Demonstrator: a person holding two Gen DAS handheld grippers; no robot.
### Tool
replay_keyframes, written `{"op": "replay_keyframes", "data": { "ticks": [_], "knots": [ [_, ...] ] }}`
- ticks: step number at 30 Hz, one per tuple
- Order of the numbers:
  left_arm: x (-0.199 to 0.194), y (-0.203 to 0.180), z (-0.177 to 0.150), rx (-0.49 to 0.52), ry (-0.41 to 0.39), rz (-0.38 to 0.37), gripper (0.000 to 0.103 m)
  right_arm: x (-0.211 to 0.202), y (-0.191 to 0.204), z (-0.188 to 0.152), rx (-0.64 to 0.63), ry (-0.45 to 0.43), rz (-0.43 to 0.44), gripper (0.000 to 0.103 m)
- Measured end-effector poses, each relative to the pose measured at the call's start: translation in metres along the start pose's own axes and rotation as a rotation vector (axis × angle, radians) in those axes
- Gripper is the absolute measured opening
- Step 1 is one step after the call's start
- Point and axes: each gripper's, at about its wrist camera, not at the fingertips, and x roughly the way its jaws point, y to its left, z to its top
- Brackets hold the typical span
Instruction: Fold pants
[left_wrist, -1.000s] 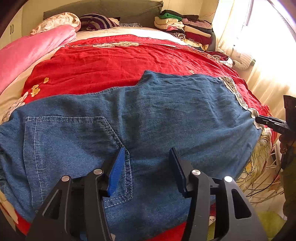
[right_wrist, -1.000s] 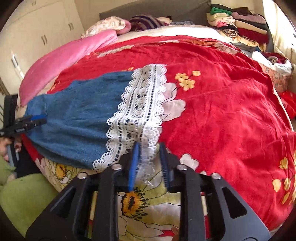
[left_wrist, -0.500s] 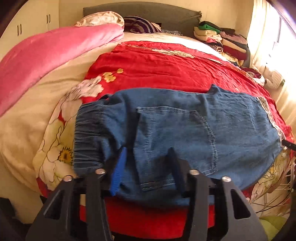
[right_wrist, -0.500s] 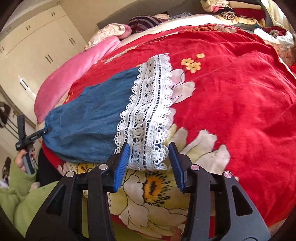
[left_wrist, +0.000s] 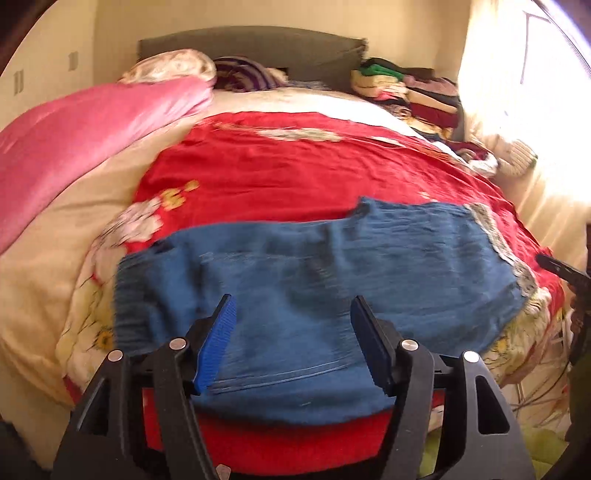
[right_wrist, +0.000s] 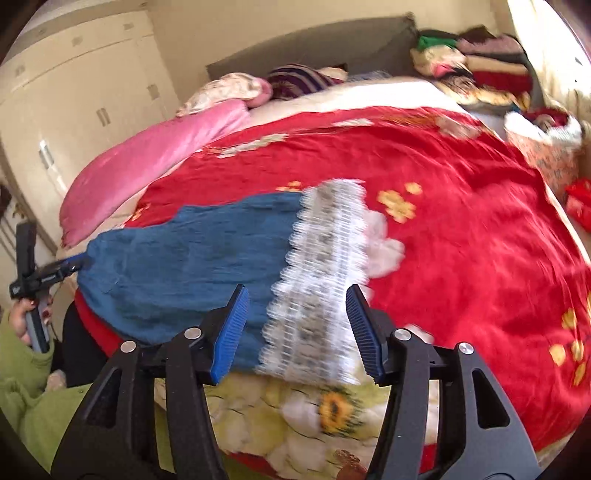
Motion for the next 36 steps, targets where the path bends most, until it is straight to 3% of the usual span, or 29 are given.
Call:
{"op": "replay_keyframes", "data": {
  "ticks": [3,4,8,12,13,14,16,21,24,28,36],
  "knots": [
    [0.013,-0.037,0.007,0.091,0.012,-0.042,0.067,0.019,0.038,0.005,-0.096,0.025,0.049,0.049],
    [0.02,-0.051,0.009,0.121,0.016,-0.056,0.076,0.025,0.047,0.005,-0.112,0.035,0.057,0.049],
    [0.051,-0.081,0.005,0.197,0.065,-0.053,0.082,0.055,0.071,-0.001,-0.173,0.105,0.024,0.054],
    [0.082,-0.083,-0.008,0.256,0.127,0.071,0.083,0.072,0.081,-0.012,-0.238,0.154,-0.044,0.057],
    [0.085,-0.078,-0.011,0.244,0.134,0.069,0.091,0.076,0.079,-0.016,-0.252,0.181,-0.08,0.057],
    [0.085,-0.074,-0.011,0.223,0.136,0.063,0.092,0.08,0.076,-0.019,-0.263,0.206,-0.12,0.057],
    [0.082,-0.063,-0.012,0.177,0.136,0.031,0.092,0.079,0.064,-0.022,-0.24,0.215,-0.113,0.056],
    [0.078,-0.062,-0.014,0.174,0.124,0.03,0.091,0.075,0.06,-0.025,-0.217,0.214,-0.109,0.056],
    [0.073,-0.062,-0.013,0.166,0.119,0.015,0.091,0.074,0.061,-0.022,-0.194,0.211,-0.101,0.06],
    [0.066,-0.064,-0.012,0.164,0.11,-0.003,0.091,0.062,0.061,-0.012,-0.148,0.168,-0.071,0.075],
    [0.051,-0.067,-0.007,0.158,0.08,-0.02,0.091,0.045,0.059,-0.005,-0.128,0.12,-0.077,0.083]
  ]
}}
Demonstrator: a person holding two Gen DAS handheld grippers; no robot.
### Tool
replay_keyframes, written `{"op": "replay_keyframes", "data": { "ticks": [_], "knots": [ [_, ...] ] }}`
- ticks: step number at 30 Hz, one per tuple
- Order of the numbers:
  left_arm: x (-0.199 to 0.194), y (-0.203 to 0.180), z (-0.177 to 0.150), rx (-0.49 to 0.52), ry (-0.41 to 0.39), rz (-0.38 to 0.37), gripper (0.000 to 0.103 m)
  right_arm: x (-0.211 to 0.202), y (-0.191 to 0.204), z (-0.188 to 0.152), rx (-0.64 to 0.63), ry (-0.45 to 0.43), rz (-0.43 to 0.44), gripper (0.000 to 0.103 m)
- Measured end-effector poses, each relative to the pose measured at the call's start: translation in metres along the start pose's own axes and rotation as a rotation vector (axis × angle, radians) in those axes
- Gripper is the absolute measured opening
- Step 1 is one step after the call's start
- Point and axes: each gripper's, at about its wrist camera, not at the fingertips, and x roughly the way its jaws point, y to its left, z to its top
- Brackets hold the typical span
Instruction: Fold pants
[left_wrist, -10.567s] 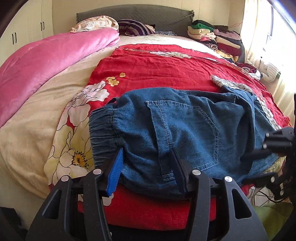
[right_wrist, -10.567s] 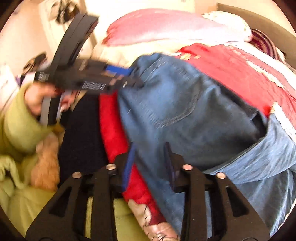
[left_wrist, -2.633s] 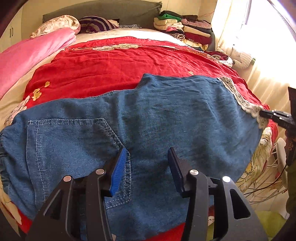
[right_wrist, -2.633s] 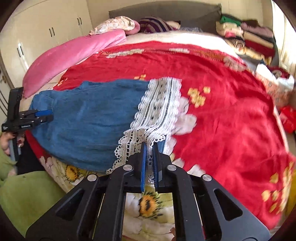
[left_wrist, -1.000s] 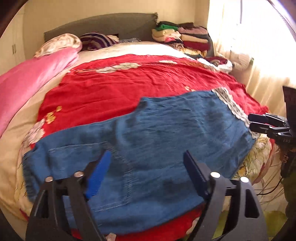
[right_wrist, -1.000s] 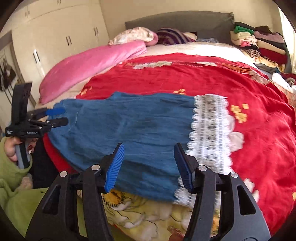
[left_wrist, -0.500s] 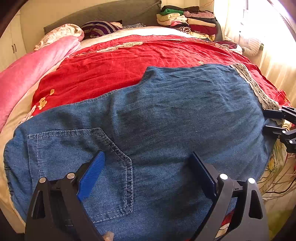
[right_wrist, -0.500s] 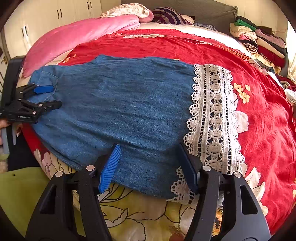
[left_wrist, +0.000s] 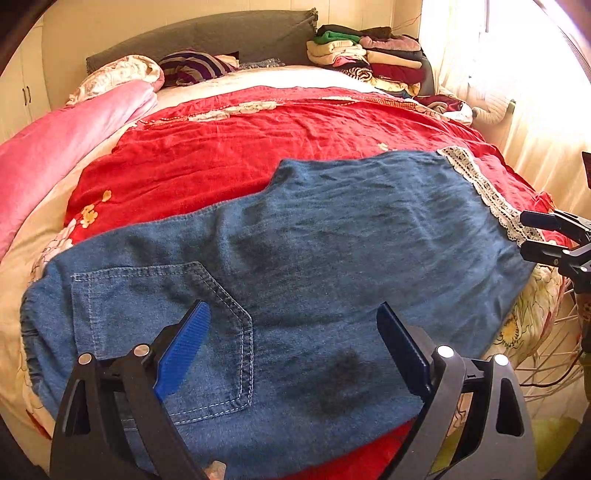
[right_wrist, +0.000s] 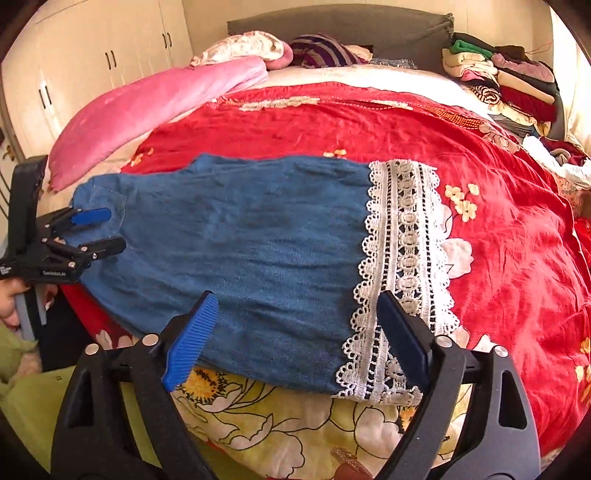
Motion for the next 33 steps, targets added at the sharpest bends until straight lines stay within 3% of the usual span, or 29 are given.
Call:
{"op": "replay_keyframes", "data": {
  "ticks": [2,3,15,33],
  "knots": [
    [-0.004,0.0,0.001,-0.001,-0.008,0.003,0.092,-0.003,0.003,0.001,-0.003,-0.012,-0.006,0.086],
    [-0.005,0.0,0.002,-0.003,-0.01,0.005,0.099,-0.004,0.002,0.002,-0.005,-0.016,-0.007,0.086],
    [-0.021,-0.002,0.007,-0.008,-0.04,-0.003,0.099,-0.023,-0.005,0.008,0.013,-0.075,-0.023,0.093],
    [-0.023,-0.025,0.023,0.035,-0.057,-0.052,0.099,-0.037,-0.028,0.004,0.073,-0.114,-0.076,0.094]
  ]
}}
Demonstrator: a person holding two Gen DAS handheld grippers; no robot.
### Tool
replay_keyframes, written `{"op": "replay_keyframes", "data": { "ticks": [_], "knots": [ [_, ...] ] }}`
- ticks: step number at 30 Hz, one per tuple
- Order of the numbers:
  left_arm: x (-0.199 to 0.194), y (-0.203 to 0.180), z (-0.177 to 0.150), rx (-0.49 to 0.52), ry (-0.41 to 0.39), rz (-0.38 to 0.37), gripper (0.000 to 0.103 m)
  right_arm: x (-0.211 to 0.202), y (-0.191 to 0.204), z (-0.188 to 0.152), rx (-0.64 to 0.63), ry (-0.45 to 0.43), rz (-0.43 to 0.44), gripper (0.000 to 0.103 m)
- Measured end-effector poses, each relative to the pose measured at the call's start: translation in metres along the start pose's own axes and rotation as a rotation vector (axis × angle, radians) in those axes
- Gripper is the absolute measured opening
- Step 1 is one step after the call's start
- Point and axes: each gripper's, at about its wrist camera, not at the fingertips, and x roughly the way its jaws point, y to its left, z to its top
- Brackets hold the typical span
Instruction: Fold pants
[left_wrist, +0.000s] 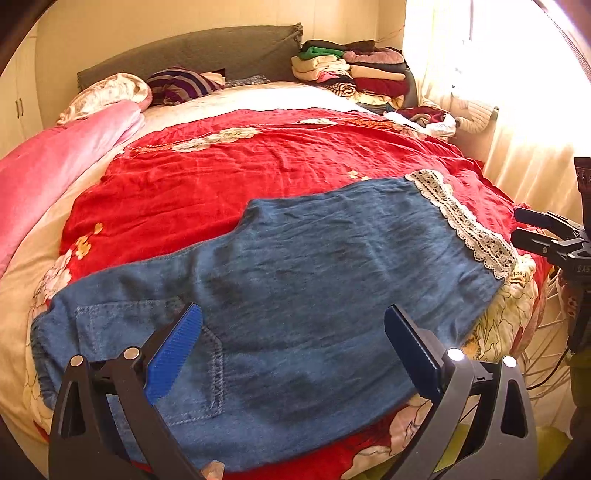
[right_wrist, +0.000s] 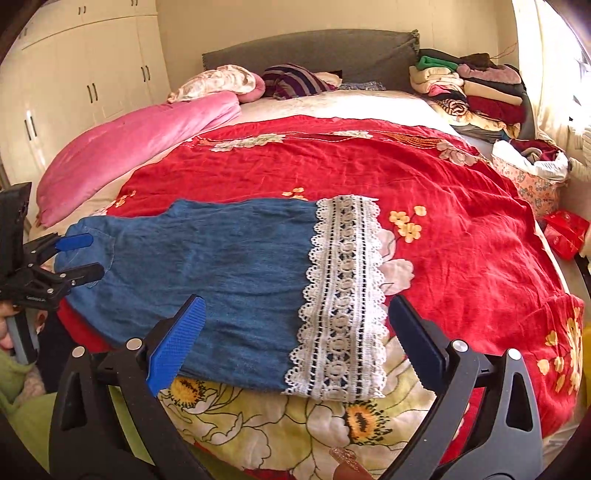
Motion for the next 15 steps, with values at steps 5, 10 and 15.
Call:
{"op": "replay_keyframes", "data": {
  "ticks": [5,10,15],
  "knots": [
    [0.006,-0.012,0.019,0.038,-0.019,-0.014,0.099,0.0,-0.009,-0.004,0.022,0.004,-0.012,0.094],
    [0.018,-0.027,0.043,0.087,-0.032,-0.024,0.099,0.003,-0.017,-0.011,0.048,0.021,-0.017,0.094],
    [0.035,-0.046,0.069,0.136,-0.03,-0.062,0.099,0.008,-0.026,-0.02,0.079,0.04,-0.02,0.094]
  ]
}}
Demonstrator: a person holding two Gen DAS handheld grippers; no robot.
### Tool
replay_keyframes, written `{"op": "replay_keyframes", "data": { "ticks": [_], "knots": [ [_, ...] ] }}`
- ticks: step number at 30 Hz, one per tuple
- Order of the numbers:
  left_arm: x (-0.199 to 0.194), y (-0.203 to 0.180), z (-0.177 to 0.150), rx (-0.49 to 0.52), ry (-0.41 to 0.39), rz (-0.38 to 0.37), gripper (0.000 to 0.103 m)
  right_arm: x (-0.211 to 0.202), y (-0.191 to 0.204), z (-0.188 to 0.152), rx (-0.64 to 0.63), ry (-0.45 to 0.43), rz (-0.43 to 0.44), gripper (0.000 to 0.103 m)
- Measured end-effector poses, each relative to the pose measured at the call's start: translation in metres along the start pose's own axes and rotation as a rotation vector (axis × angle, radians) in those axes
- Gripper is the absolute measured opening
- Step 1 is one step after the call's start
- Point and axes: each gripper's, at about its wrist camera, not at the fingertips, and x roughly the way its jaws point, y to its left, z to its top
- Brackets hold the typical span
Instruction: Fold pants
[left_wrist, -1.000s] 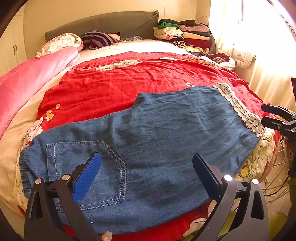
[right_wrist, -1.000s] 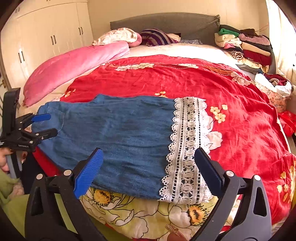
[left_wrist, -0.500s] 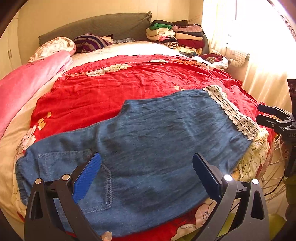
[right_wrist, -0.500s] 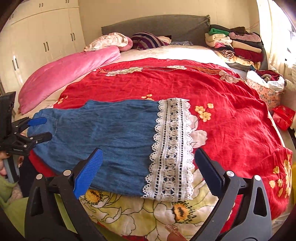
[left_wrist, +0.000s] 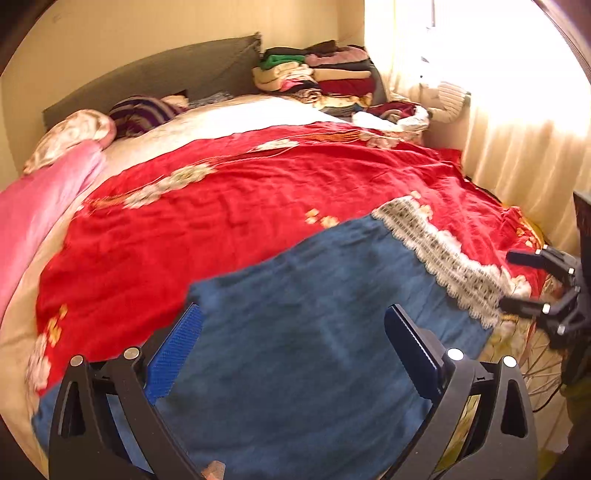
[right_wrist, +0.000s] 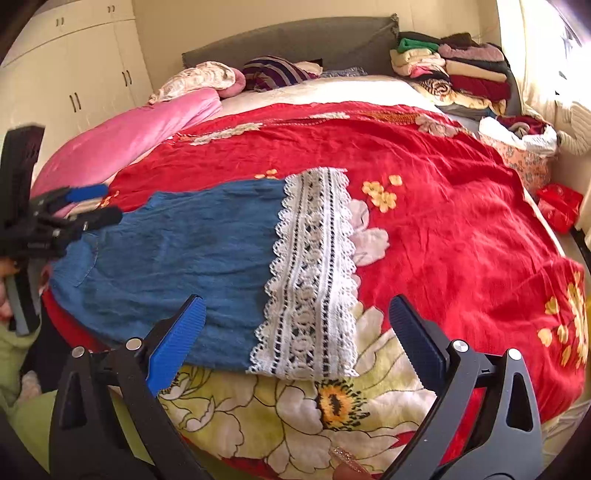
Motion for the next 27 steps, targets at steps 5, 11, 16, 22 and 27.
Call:
{"op": "replay_keyframes", "data": {
  "ticks": [5,11,16,22,27],
  "knots": [
    [0.025,-0.014,0.024,0.041,0.029,-0.059,0.099,0.009,-0.007,-0.009,0.03,0.021,0.015,0.094],
    [0.057,-0.025,0.046,0.062,0.065,-0.094,0.099,0.022,-0.011,-0.016,0.063,0.045,0.036,0.094],
    [0.082,-0.037,0.063,0.082,0.087,-0.128,0.099,0.032,-0.009,-0.018,0.107,0.044,0.081,0.094],
    [0.12,-0.042,0.071,0.106,0.115,-0.167,0.098,0.038,-0.007,-0.018,0.152,0.03,0.098,0.094],
    [0.147,-0.039,0.074,0.094,0.15,-0.224,0.097,0.043,-0.007,-0.018,0.185,0.018,0.11,0.095]
  ]
}}
